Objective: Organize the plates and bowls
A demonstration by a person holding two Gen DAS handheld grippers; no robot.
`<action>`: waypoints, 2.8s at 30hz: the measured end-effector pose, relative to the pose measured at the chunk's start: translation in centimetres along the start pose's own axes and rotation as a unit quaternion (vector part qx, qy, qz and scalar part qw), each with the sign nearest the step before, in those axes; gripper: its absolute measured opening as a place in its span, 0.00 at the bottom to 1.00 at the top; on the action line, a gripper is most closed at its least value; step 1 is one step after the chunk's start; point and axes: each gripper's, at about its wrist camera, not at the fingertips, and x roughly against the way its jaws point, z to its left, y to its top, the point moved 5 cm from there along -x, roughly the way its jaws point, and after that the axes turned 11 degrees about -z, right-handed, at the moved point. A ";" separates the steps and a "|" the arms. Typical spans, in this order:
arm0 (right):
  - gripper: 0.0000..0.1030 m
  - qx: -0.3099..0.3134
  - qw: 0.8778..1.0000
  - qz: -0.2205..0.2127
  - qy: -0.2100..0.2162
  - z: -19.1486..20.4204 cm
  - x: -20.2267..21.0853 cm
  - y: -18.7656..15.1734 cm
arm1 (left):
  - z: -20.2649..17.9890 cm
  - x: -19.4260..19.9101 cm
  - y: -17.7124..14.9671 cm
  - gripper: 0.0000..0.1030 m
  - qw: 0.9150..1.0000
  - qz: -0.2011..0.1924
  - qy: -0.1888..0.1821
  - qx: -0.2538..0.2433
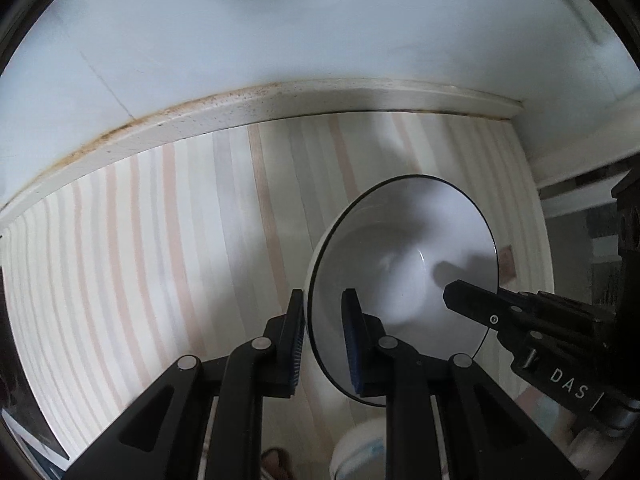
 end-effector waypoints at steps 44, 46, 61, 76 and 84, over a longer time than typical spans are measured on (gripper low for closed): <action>0.15 -0.024 0.998 0.045 -0.023 -1.4 5.7 -19.5 | -2.6 2.9 -15.7 0.16 0.996 0.059 0.022 -0.070; 0.16 -0.024 0.998 0.046 -0.023 -1.3 5.7 -19.3 | -2.5 2.9 -15.6 0.16 0.995 0.058 0.025 -0.073; 0.20 -0.014 0.998 0.038 -0.039 -1.6 6.3 -19.2 | -2.3 2.5 -15.5 0.16 0.995 0.062 0.027 -0.072; 0.32 -0.016 0.999 0.012 -0.051 -1.3 9.0 -20.0 | -2.4 6.4 -15.4 0.17 0.996 0.028 0.028 -0.076; 0.71 0.019 0.995 -0.064 -0.069 2.1 15.9 -21.3 | -2.7 12.5 -15.7 0.46 0.995 -0.033 0.010 -0.088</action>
